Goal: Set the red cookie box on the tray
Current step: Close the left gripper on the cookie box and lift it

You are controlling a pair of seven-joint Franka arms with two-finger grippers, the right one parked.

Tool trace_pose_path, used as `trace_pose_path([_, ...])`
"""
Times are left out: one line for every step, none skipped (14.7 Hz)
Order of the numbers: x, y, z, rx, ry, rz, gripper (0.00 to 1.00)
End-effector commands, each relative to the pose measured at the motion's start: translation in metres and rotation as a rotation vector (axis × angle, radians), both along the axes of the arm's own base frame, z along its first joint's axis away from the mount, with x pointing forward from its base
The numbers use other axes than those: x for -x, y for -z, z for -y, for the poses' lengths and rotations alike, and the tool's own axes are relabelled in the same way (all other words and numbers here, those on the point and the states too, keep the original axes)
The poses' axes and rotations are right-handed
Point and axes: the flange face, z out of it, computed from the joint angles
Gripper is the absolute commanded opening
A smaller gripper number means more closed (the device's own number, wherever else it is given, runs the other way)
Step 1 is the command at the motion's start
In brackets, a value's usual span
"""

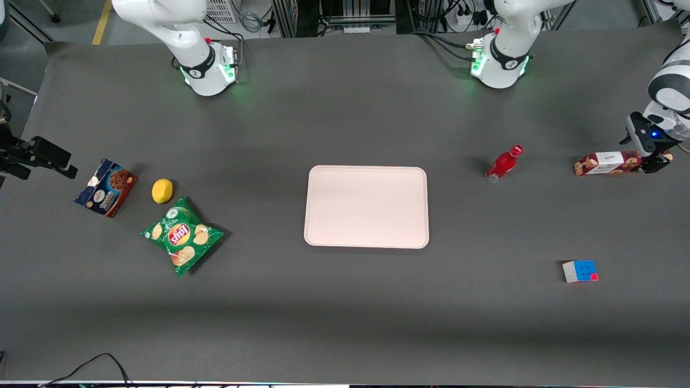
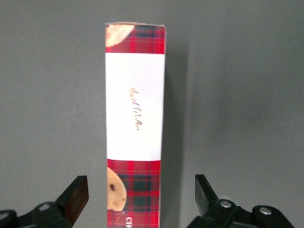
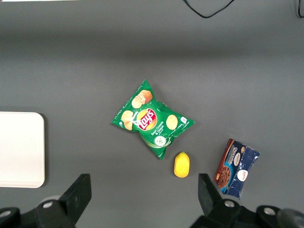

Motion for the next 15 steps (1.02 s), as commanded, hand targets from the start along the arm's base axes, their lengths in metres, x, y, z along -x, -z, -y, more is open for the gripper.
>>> trace_pose_path([0.006, 0.01, 0.0, -0.008, 0.009, 0.008, 1.0])
trace_pose_path([0.006, 0.011, 0.0, -0.009, 0.009, 0.008, 1.0])
trace_pose_path([0.006, 0.011, 0.0, -0.008, 0.005, 0.009, 1.0])
trace_pose_path([0.006, 0.012, 0.0, -0.009, 0.005, 0.007, 0.98])
trace_pose_path([0.005, 0.015, 0.0, -0.008, 0.007, 0.002, 0.91])
trace_pose_path([0.004, 0.014, 0.0, -0.01, 0.007, 0.005, 0.8])
trace_pose_path([0.003, 0.014, 0.0, -0.009, 0.007, 0.004, 0.73])
trace_pose_path([0.003, 0.014, 0.0, -0.01, 0.007, 0.005, 0.57])
trace_pose_path([0.002, 0.013, 0.0, -0.011, 0.009, 0.006, 0.48])
trace_pose_path([0.0, 0.013, 0.002, -0.01, 0.012, 0.006, 0.42])
trace_pose_path([-0.001, 0.013, 0.002, -0.01, 0.012, 0.006, 0.38])
trace_pose_path([-0.002, 0.013, 0.002, -0.011, 0.012, 0.007, 0.32])
trace_pose_path([-0.005, 0.011, 0.003, -0.012, 0.016, 0.009, 0.25])
trace_pose_path([-0.008, 0.008, 0.003, -0.012, 0.018, 0.012, 0.21])
trace_pose_path([-0.012, 0.005, 0.002, -0.015, 0.019, 0.018, 0.22])
